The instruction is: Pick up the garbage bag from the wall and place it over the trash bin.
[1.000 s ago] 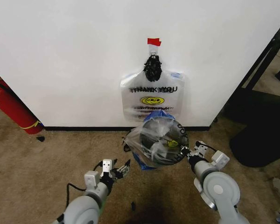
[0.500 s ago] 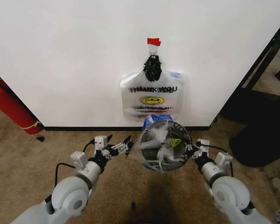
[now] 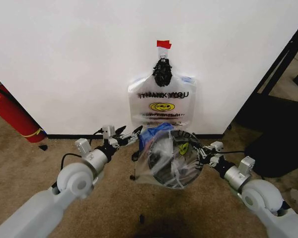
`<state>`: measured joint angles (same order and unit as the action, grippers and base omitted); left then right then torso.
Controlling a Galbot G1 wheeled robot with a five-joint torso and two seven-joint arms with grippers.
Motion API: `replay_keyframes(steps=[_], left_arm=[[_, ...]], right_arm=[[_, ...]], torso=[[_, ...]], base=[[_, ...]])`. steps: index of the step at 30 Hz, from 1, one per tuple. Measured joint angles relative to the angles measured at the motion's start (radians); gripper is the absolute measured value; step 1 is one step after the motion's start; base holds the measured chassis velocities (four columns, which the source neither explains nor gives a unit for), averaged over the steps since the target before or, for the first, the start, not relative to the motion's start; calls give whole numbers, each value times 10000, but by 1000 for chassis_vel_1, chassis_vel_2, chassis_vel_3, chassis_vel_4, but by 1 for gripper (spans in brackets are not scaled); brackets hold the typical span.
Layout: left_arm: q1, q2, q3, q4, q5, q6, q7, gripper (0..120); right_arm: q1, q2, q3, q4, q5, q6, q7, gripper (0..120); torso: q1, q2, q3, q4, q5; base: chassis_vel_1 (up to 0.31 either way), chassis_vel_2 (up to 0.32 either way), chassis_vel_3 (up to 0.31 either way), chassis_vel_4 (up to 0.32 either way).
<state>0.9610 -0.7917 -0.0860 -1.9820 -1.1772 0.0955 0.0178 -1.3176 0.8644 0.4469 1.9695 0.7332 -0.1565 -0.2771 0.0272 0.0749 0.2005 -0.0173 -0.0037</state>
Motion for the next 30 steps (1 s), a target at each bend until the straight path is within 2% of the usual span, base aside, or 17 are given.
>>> replay_keyframes(steps=[4, 9, 13, 16, 18, 20, 24, 30], left_arm=[[-264, -262, 144, 907, 673, -340, 1056, 98], [-182, -333, 171, 1163, 777, -442, 1725, 98], [-55, -325, 165, 1221, 818, -581, 2168, 89], [18, -297, 162, 1213, 818, -585, 2273, 79], [151, -244, 134, 1145, 816, -596, 2550, 68], [202, -223, 118, 1129, 818, -607, 2728, 64], [276, -130, 193, 1297, 1176, -767, 3627, 46], [230, -141, 279, 1425, 1336, -790, 3820, 27]], right_arm=[[89, -7, -24, -161, -203, 102, -177, 0], [49, 11, -21, -213, -222, 131, -229, 0], [49, 4, -14, -226, -173, 134, -232, 0], [76, 0, -13, -255, -152, 120, -211, 0], [110, 6, -20, -310, -156, 80, -161, 0], [114, 12, -23, -323, -165, 61, -150, 0], [95, 29, -35, -326, -178, 23, -157, 0], [111, 61, -22, -294, -171, -29, -189, 0]], torso=[[0, 0, 0, 2, -2], [0, 0, 0, -2, -1], [-2, 0, -1, 2, -2], [-1, 0, -1, 0, -2], [-1, 0, -1, 0, -1], [-1, 0, -1, 1, -1], [-2, 0, -1, 0, -1], [-1, 0, -1, 1, -1]], base=[[0, 0, 0, 0], [0, 0, 0, 0], [0, 0, 0, 0], [0, 0, 0, 0], [0, 0, 0, 0], [0, 0, 0, 0], [0, 0, 0, 0], [0, 0, 0, 0]])
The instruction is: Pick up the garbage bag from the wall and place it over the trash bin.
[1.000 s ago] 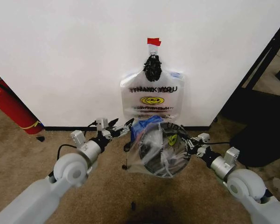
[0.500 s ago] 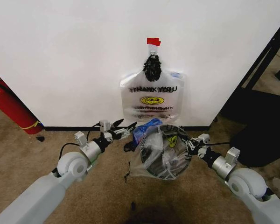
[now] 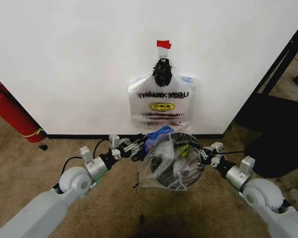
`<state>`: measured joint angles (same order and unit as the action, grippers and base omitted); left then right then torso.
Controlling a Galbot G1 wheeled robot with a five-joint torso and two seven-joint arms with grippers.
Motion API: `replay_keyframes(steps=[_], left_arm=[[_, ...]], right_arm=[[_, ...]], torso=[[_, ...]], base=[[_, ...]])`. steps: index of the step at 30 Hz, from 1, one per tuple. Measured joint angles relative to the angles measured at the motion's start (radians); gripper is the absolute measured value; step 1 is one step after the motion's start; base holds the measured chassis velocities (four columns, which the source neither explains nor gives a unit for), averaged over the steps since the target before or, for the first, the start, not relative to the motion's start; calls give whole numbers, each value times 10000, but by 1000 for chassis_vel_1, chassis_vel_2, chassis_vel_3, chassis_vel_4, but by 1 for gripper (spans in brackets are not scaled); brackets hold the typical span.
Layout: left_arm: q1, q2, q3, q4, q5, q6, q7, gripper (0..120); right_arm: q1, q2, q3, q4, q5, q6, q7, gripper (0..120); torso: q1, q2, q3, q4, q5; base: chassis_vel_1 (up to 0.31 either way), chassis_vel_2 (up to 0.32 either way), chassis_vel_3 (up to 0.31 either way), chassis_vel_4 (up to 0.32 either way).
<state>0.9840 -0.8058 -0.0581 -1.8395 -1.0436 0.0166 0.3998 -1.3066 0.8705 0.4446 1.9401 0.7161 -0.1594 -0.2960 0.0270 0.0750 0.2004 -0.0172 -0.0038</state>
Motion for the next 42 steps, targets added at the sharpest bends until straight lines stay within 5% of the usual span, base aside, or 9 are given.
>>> replay_keyframes(steps=[6, 14, 26, 42], left_arm=[[-167, -112, 78, 155, 94, 3, -32, 26], [-110, -198, 122, 50, 141, 19, -43, 0], [-237, -305, 222, 152, 120, -38, -243, 0], [-1092, -795, 889, 1761, 1089, 558, -1670, 0]], right_arm=[[20, -27, -25, 29, 0, -11, -74, 0], [20, -26, -55, 72, 20, -96, -53, 0], [33, 12, -151, 81, 31, -111, -61, 0], [-6, -106, -246, 129, 106, 90, -363, 0]], torso=[[0, 0, 0, -1, 0], [0, 0, 0, 0, -1], [0, 0, 0, 0, 0], [0, 0, 1, 0, -1]], base=[[0, 0, 0, 0], [0, 0, 0, 0], [0, 0, 0, 0], [0, 0, 0, 0]])
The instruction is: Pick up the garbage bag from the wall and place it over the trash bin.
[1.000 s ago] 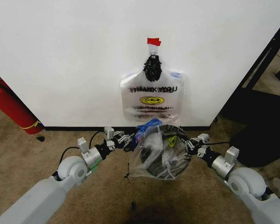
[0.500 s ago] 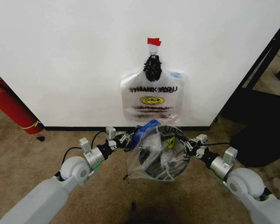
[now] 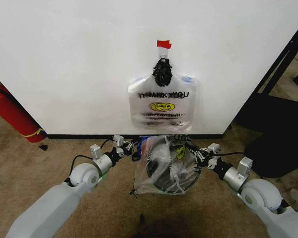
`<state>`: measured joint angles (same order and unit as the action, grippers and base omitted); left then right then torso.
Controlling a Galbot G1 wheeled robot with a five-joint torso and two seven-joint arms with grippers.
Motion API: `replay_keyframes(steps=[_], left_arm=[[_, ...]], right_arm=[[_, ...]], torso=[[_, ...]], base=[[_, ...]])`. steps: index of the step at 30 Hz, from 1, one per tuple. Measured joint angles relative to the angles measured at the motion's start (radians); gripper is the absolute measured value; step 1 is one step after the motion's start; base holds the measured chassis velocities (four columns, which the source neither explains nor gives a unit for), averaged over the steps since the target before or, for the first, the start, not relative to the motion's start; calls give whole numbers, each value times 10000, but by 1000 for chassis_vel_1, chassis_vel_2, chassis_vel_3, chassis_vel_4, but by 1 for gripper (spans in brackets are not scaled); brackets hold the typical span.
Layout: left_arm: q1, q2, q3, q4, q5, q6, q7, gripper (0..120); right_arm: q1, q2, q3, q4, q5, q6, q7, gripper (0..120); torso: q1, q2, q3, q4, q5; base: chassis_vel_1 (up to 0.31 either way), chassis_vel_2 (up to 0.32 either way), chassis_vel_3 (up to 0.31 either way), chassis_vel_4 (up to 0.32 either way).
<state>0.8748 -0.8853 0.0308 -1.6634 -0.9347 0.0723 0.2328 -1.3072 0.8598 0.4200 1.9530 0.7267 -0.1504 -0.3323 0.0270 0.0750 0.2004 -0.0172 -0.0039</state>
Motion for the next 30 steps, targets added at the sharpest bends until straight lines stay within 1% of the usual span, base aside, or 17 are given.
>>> replay_keyframes(steps=[2, 5, 8, 11, 12, 14, 15, 17, 19, 21, 22, 23, 24, 26, 27, 29, 30], left_arm=[[37, -26, 50, 77, 206, 44, -128, 0], [170, -37, 28, -78, 210, -42, -436, 0], [358, -12, -154, -555, 119, 39, -937, 11], [378, 79, -219, -647, 182, 48, -1110, 19], [392, 180, -302, -693, 197, 49, -1284, 26], [412, 208, -342, -719, 202, 52, -1336, 28], [504, 282, -483, -832, 237, 114, -1475, 34], [749, 456, -787, -1191, 440, 530, -1893, 46], [778, 479, -816, -1231, 473, 580, -1945, 48], [1000, 657, -1010, -1466, 685, 784, -2185, 55], [1111, 748, -1110, -1588, 753, 859, -2294, 63], [1161, 784, -1158, -1645, 785, 872, -2368, 65], [1260, 837, -1232, -1741, 934, 839, -2573, 71], [1324, 857, -1265, -1790, 1046, 782, -2739, 74], [1387, 873, -1298, -1852, 1125, 736, -2913, 77], [1582, 882, -1364, -2236, 1085, 745, -3773, 88], [1639, 881, -1376, -2377, 1041, 788, -4036, 89]], right_arm=[[-6, -1, -11, 16, 16, 14, -26, 0], [-10, -2, -15, 17, 19, 17, -31, 0], [-8, 53, -24, -41, 34, 26, -7, 0], [14, 133, -58, -65, 36, 26, 37, 0], [41, 218, -93, -74, 37, 25, 75, 0], [45, 247, -100, -80, 34, 26, 83, 0], [46, 332, -110, -97, 29, 25, 107, 0], [45, 538, -115, -150, 17, 24, 214, 0], [45, 560, -115, -156, 14, 24, 230, 0], [44, 731, -122, -192, -2, 23, 366, 0], [43, 867, -126, -203, -5, 21, 489, 0], [43, 928, -127, -204, -5, 17, 563, 0], [42, 1104, -137, -204, -5, -10, 802, 0], [41, 1215, -157, -199, 7, -22, 1017, 0], [34, 1323, -188, -179, 32, -38, 1280, 0], [-22, 1619, -269, -5, 92, -159, 2138, 0], [-42, 1697, -287, 45, 93, -180, 2359, 0]], torso=[[0, 0, 0, 0, 0], [0, 0, 0, 0, 0], [0, 0, 0, 0, 0], [0, 0, 0, -2, 0], [0, 0, 0, 0, 2], [0, 0, 0, 0, 1], [0, 0, 0, 0, -1], [0, 0, 0, 0, 0], [0, 0, 0, 0, 0], [0, 0, 0, -1, -1], [0, 0, 0, 2, 0], [0, 0, -1, 2, 0], [0, 0, -1, 0, -1], [0, 0, 0, 0, -1], [0, 0, 0, 0, 0], [0, 0, -1, 0, -1], [0, 0, 0, 0, -1]], base=[[0, 0, 0, 0], [0, 0, 0, 0], [0, 0, 0, 0], [0, 0, 0, 0], [0, 0, 0, 0], [0, 0, 0, 0], [0, 0, 0, 0], [0, 0, 0, 0], [0, 0, 0, 0], [0, 0, 0, 0], [0, 0, 0, 0], [0, 0, 0, 0], [0, 0, 0, 0], [0, 0, 0, 0], [0, 0, 0, 0], [0, 0, 0, 0], [0, 0, 0, 0]])
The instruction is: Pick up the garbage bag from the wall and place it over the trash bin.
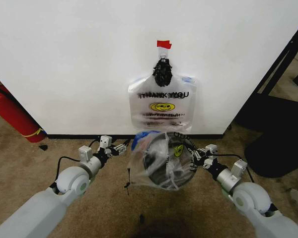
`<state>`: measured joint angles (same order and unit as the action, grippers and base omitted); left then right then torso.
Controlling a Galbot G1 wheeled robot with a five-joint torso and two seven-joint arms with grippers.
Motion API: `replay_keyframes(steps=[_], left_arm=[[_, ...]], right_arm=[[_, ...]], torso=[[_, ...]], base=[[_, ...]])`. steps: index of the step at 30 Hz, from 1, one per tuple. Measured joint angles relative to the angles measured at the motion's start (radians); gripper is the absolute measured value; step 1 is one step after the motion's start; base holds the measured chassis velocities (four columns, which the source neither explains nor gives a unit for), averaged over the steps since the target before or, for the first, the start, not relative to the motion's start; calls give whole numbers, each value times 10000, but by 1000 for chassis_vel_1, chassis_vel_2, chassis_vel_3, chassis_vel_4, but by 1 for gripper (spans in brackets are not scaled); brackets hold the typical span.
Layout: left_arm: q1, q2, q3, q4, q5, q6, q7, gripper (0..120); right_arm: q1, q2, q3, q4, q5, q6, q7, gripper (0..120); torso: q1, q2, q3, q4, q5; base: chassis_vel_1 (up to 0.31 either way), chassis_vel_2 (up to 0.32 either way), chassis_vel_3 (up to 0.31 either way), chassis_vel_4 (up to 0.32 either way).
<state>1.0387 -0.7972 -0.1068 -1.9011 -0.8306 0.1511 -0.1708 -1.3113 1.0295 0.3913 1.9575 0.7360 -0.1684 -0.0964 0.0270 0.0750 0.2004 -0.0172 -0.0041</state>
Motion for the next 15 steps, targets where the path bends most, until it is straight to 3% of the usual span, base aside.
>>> replay_keyframes(steps=[2, 5, 11, 15], left_arm=[[227, -16, -94, -611, -213, 129, -813, 97], [397, -14, -128, -1083, -358, 248, -1231, 97], [755, 22, -60, -2098, -644, 407, -1645, 76], [1087, 51, 62, -3244, -1016, 541, -2056, 57]], right_arm=[[-79, 293, -68, 182, -43, -66, 804, 0], [-136, 501, -112, 337, -90, -135, 1369, 0], [-366, 1090, -221, 710, -424, -188, 2468, 0], [-637, 1955, -316, 963, -1219, -67, 3397, 0]], torso=[[0, 0, 0, -1, 1], [0, 0, 0, 0, 3], [0, 0, 0, 0, 2], [0, 0, -1, -1, 2]], base=[[0, 0, 0, 0], [0, 0, 0, 0], [0, 0, 0, 0], [0, 0, 0, 0]])
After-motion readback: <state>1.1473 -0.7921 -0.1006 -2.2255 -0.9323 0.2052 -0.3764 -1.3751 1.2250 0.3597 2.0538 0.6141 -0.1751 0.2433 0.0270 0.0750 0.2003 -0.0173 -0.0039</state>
